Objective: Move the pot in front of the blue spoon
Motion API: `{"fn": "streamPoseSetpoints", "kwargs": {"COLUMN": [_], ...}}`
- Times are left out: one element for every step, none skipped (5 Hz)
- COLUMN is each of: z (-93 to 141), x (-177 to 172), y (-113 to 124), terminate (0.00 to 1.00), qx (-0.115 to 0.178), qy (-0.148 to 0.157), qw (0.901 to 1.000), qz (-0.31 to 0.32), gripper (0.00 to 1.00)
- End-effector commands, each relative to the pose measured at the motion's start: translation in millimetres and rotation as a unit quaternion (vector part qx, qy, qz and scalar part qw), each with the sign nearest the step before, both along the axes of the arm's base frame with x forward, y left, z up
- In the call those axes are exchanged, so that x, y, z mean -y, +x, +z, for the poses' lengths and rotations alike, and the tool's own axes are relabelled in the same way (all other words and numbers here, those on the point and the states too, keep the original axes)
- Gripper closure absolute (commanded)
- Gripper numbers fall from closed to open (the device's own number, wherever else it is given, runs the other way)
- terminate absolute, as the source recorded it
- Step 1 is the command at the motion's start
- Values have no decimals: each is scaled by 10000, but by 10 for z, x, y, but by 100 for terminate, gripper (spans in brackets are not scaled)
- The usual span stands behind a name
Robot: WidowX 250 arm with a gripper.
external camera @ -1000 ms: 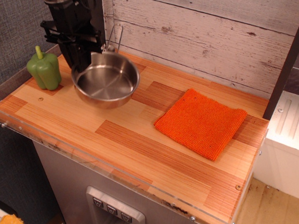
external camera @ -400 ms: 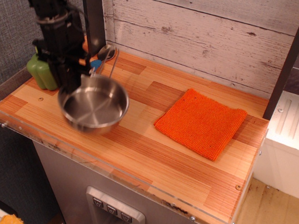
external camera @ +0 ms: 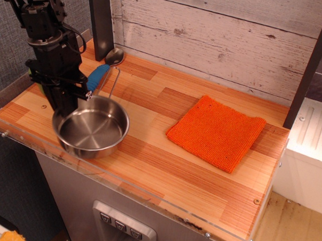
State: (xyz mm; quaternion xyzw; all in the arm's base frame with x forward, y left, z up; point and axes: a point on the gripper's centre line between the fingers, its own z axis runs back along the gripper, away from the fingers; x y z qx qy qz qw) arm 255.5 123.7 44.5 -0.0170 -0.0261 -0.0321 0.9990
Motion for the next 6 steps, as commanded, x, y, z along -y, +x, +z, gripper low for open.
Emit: {"fn": "streamPoseSetpoints", "kwargs": {"z": [169,174,185,209,244,351], "x": [-112,-93,-88,-101,-140,-191], "y": [89,86,64,59,54,36], "terminate": [0,0,0,0,0,0], "qx": [383,333,283,238,262,362], "qy": [105,40,-29,-71,-99,-69], "qw": [9989,9992,9994,9995,9994,9988], "qz": [265,221,196,188,221,322], "gripper": [100,100,0,0,0,0]}}
